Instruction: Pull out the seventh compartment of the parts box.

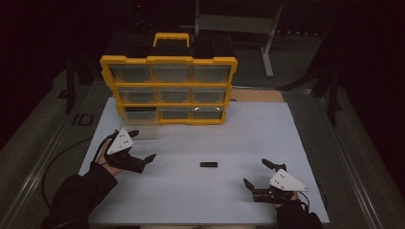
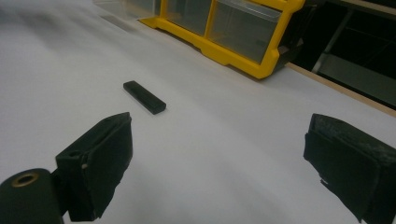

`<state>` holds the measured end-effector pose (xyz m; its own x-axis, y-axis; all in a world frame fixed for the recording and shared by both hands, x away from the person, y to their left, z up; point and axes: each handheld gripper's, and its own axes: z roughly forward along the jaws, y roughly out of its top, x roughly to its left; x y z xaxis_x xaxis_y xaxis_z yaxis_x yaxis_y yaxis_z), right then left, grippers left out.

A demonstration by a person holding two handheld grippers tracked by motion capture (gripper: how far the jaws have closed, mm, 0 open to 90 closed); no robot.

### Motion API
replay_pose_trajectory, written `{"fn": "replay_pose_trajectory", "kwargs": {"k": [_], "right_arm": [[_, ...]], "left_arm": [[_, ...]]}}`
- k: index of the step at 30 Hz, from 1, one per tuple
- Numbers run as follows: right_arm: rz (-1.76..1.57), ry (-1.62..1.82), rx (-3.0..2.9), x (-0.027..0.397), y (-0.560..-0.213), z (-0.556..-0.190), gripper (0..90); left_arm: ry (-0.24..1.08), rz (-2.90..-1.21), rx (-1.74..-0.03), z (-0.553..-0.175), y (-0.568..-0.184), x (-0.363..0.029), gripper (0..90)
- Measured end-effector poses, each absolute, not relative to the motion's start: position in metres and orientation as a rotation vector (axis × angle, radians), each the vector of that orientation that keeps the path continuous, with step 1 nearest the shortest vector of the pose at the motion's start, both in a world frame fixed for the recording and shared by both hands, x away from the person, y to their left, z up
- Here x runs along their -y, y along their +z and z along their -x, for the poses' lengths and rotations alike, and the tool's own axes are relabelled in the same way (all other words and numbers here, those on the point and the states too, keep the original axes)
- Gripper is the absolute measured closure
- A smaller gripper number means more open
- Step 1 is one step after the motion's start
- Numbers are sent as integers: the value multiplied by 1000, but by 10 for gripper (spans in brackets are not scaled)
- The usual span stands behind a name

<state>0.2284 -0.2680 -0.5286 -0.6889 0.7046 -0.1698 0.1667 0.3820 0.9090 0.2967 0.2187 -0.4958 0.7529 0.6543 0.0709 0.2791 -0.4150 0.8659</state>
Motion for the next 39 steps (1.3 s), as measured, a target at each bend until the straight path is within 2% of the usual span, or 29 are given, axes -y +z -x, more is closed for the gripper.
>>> {"fn": "replay_pose_trajectory", "kwargs": {"k": [18,39], "right_arm": [[-742,1283,-2105,267,-528,-228,80],[-736,1277,-2105,268,-528,-227,80]], "left_arm": [[475,-2013,-728,-274,-524,-221,0],[447,-2040,-769,-258,-539,-228,0]]}}
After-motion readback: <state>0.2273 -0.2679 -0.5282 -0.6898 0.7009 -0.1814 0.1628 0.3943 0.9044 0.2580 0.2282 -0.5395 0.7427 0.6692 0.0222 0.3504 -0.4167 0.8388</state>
